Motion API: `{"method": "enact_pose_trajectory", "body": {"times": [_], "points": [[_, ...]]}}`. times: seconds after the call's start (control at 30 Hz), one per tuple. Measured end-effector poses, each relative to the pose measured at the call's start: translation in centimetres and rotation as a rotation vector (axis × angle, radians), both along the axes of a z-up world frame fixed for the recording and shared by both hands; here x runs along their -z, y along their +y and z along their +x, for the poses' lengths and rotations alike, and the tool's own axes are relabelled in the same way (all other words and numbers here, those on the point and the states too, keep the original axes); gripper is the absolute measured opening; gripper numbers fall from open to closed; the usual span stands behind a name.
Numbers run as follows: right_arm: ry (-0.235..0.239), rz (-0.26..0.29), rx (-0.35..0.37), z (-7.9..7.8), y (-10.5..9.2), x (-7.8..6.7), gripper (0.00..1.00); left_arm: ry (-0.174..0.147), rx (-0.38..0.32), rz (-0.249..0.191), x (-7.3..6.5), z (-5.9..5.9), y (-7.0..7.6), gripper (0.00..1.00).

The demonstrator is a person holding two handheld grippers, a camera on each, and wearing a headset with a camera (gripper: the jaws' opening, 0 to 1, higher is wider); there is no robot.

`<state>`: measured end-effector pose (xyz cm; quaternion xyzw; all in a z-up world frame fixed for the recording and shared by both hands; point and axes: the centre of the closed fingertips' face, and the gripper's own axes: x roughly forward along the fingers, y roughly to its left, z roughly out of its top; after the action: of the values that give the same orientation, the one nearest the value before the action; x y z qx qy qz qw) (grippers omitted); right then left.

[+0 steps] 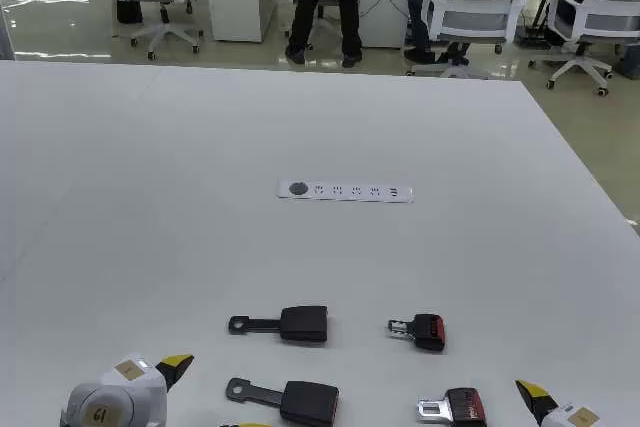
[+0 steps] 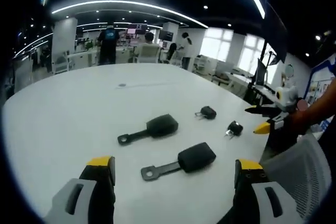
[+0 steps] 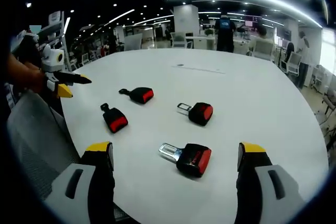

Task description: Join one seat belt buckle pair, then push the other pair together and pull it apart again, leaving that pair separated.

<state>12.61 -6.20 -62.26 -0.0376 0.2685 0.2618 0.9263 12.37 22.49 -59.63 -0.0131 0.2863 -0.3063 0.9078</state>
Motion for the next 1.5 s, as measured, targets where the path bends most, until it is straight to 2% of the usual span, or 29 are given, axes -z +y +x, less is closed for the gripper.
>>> {"method": "enact_pose_trajectory", "body": {"times": [0.67, 1.13, 1.5], "points": [[0.008, 0.008, -0.003, -0.2, 0.6, 0.0, 1.00, 0.007, -0.012, 0.001, 0.5, -0.3, 0.8, 0.96], [0.012, 0.011, 0.001, -0.2, 0.4, 0.2, 1.00, 0.009, -0.013, 0.001, 0.8, -0.3, 1.0, 0.96], [0.015, 0.012, -0.006, -0.3, 0.7, 0.1, 1.00, 0.008, -0.018, 0.002, 0.5, -0.4, 0.8, 0.96]]}}
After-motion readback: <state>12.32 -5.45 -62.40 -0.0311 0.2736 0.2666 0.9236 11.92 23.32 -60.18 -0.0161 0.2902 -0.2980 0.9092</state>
